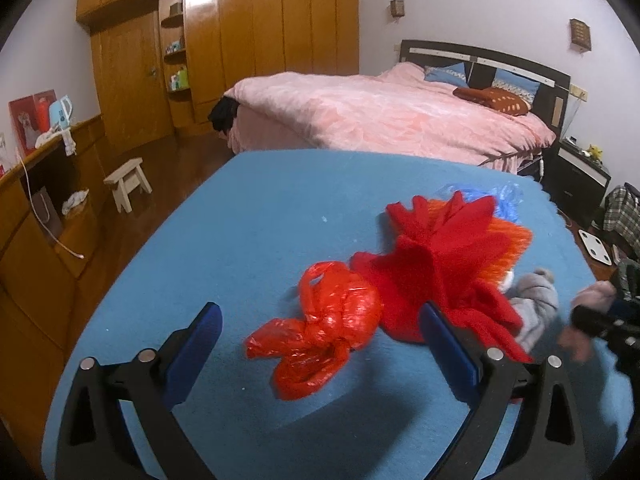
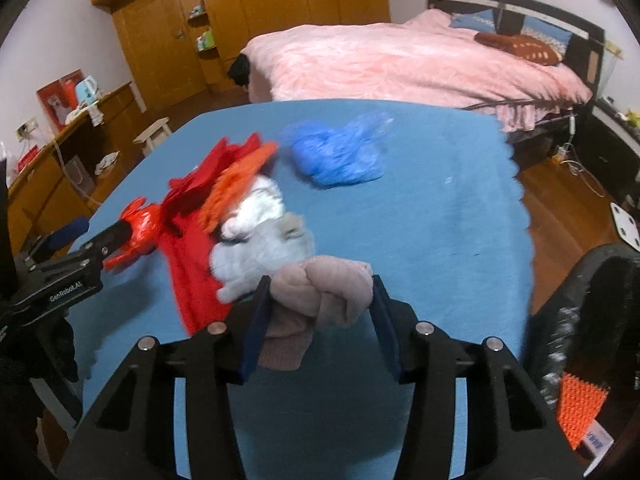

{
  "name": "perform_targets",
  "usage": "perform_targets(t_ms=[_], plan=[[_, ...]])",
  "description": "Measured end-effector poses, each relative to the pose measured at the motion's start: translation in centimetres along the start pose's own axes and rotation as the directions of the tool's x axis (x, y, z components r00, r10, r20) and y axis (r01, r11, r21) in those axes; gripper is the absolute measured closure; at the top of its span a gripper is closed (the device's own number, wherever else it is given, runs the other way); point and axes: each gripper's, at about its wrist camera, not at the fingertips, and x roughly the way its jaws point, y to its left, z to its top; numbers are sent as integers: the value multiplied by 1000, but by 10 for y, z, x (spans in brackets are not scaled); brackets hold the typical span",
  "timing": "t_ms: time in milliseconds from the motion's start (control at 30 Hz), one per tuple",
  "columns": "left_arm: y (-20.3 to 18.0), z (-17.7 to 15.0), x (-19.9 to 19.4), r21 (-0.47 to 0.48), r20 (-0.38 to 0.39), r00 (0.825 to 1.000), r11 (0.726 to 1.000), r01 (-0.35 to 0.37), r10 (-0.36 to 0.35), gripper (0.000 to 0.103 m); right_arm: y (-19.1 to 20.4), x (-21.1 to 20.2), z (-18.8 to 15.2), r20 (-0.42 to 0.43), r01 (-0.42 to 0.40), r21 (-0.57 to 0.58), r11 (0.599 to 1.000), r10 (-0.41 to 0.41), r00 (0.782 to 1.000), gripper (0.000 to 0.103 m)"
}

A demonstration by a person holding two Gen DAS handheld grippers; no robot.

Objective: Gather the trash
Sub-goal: 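Move both tools back to the table and grasp the grey sock with the right tool, then grasp the red plastic bag with the left tool while the right tool lifts the sock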

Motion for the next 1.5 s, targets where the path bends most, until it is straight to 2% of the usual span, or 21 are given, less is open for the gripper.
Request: perform_targets(t_ms=[167, 300, 400, 633, 967, 1133, 1500], plan=[[9, 2, 14, -45, -38, 999, 999, 16, -17, 8, -15, 3, 4, 1, 21, 34, 999, -21, 1000, 56], [10, 3, 26, -50, -76, 997, 998, 30, -33, 15, -18, 3, 5, 0, 23, 40, 999, -23, 1000, 56], [9, 2, 31, -46, -105, 993, 997, 54, -59, 27, -17, 3, 5, 2, 22, 40, 999, -22, 1000, 56], [8, -3, 22, -48, -101, 991, 995, 85, -90, 60, -17, -2, 5, 5, 18, 49, 999, -18, 1000, 56], [8, -1, -12, -69, -39, 996, 995, 74, -76, 64, -18, -22, 5, 36, 13, 57, 998, -15, 999, 56], [-2, 9, -36, -38, 2, 998, 997, 69, -69, 64, -16, -38, 4, 59, 12, 49, 999, -14, 998, 56], [-40, 21, -74, -5, 52, 991, 992, 127, -127, 64, -25, -85, 1, 115, 20, 58, 998, -26, 993, 56]])
